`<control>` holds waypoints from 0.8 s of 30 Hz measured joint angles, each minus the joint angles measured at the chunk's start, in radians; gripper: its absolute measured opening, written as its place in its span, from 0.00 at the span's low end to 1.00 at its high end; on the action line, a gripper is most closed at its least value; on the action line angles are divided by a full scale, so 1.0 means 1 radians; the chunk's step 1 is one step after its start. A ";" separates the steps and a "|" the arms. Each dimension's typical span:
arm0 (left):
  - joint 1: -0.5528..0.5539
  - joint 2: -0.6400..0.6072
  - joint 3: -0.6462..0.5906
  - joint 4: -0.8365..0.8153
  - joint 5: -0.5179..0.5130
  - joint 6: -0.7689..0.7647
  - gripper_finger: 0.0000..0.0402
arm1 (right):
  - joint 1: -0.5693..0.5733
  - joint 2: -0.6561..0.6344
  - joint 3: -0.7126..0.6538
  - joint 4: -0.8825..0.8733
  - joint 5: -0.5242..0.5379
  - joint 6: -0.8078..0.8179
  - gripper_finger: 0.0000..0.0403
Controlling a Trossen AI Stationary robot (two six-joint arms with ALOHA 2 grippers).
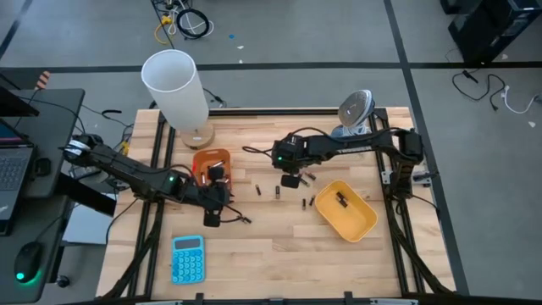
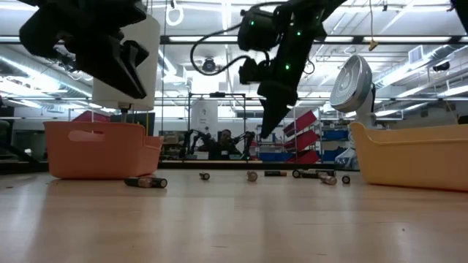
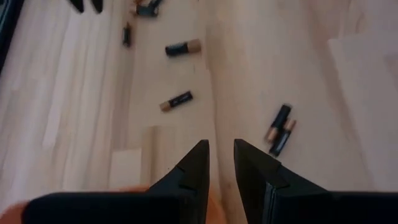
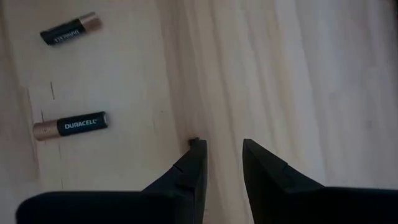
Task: Sort batteries
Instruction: Put the gold battery into the yellow bin
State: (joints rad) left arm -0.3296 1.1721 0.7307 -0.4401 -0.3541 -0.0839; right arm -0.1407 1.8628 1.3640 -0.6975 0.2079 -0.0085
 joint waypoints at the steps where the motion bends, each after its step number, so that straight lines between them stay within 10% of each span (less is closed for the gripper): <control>1: -0.002 0.000 0.000 -0.015 -0.011 -0.006 0.19 | 0.000 0.006 0.000 -0.001 -0.003 0.009 0.22; 24: -0.007 0.000 -0.001 -0.156 -0.175 -0.100 0.19 | -0.023 0.084 -0.029 -0.013 -0.055 0.053 0.41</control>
State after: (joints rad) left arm -0.3367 1.1721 0.7300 -0.5964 -0.5294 -0.1835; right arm -0.1638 1.9469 1.3345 -0.7107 0.1526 0.0445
